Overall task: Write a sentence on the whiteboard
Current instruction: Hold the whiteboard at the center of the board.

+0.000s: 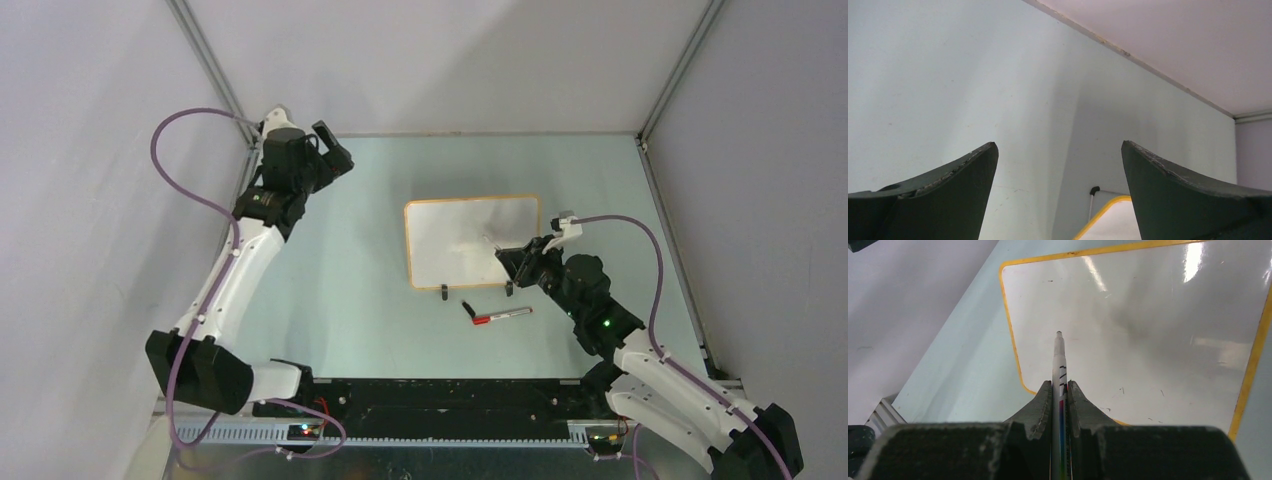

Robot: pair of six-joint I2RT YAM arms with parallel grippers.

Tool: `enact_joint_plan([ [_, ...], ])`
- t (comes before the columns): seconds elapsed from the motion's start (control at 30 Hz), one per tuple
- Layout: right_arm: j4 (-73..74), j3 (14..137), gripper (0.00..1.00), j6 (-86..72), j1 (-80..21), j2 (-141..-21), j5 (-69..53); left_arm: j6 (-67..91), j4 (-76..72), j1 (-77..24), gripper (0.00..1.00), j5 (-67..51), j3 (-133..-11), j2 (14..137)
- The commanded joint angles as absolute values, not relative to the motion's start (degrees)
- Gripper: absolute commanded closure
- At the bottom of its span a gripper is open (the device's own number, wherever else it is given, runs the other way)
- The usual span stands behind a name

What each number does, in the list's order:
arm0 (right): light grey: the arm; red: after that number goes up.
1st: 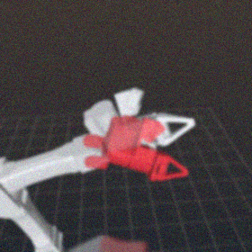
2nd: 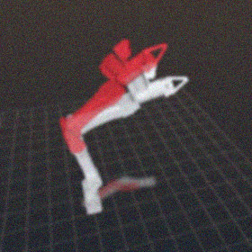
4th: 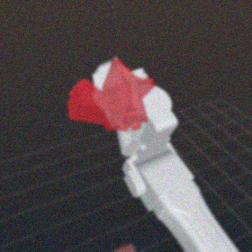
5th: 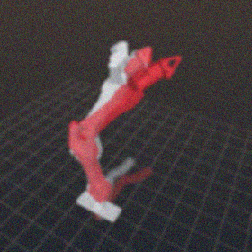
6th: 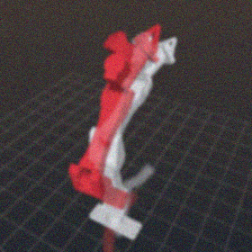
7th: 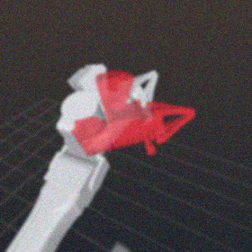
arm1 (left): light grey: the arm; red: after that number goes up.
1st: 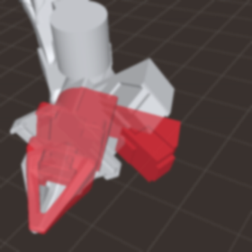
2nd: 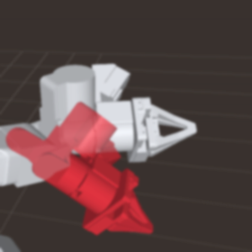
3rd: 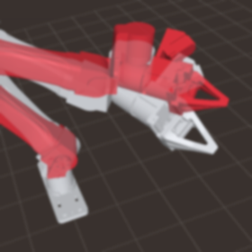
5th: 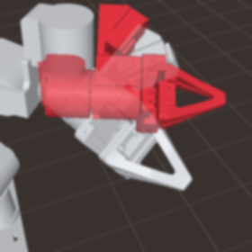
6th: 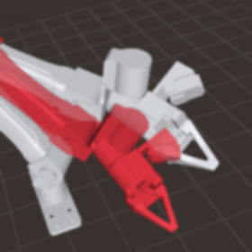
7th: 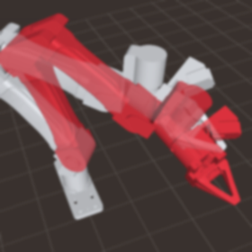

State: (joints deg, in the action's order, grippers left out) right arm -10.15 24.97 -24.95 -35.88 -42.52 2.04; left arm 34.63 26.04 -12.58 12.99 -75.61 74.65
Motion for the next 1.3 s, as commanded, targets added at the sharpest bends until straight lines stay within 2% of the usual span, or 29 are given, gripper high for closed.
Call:
enact_joint_plan([
  [0.0, -12.2, 24.8, 1.0, -23.6, -36.8, -43.0, 4.9, 36.5, 18.4, -12.8, 0.01, 7.9, -71.0, 72.1],
  [0.1, -12.9, 24.5, 1.0, -23.4, -37.6, -44.1, 6.4, 35.0, 15.7, -12.6, 0.01, 5.7, -68.8, 70.7],
  [0.6, -15.3, 24.4, 1.0, -21.1, -40.3, -46.2, 7.8, 33.7, 23.4, -12.1, 0.0, -6.1, -75.2, 76.0],
  [0.73, -15.4, 24.4, 1.0, -20.0, -41.5, -46.3, 8.9, 33.8, 30.8, -12.9, 0.01, 0.9, -79.0, 76.2],
  [0.8, -15.7, 24.4, 1.0, -19.5, -42.0, -46.4, 9.3, 33.4, 32.8, -13.3, 0.01, -2.1, -79.2, 75.6],
  [1.07, -16.7, 24.0, 1.0, -18.3, -43.2, -47.6, 10.5, 35.5, 24.9, -18.5, 0.01, 12.6, -65.9, 71.1],
  [1.27, -17.5, 24.0, 1.0, -18.2, -43.6, -48.8, 11.6, 36.2, 16.6, -20.2, 0.01, 14.5, -60.7, 71.5],
])
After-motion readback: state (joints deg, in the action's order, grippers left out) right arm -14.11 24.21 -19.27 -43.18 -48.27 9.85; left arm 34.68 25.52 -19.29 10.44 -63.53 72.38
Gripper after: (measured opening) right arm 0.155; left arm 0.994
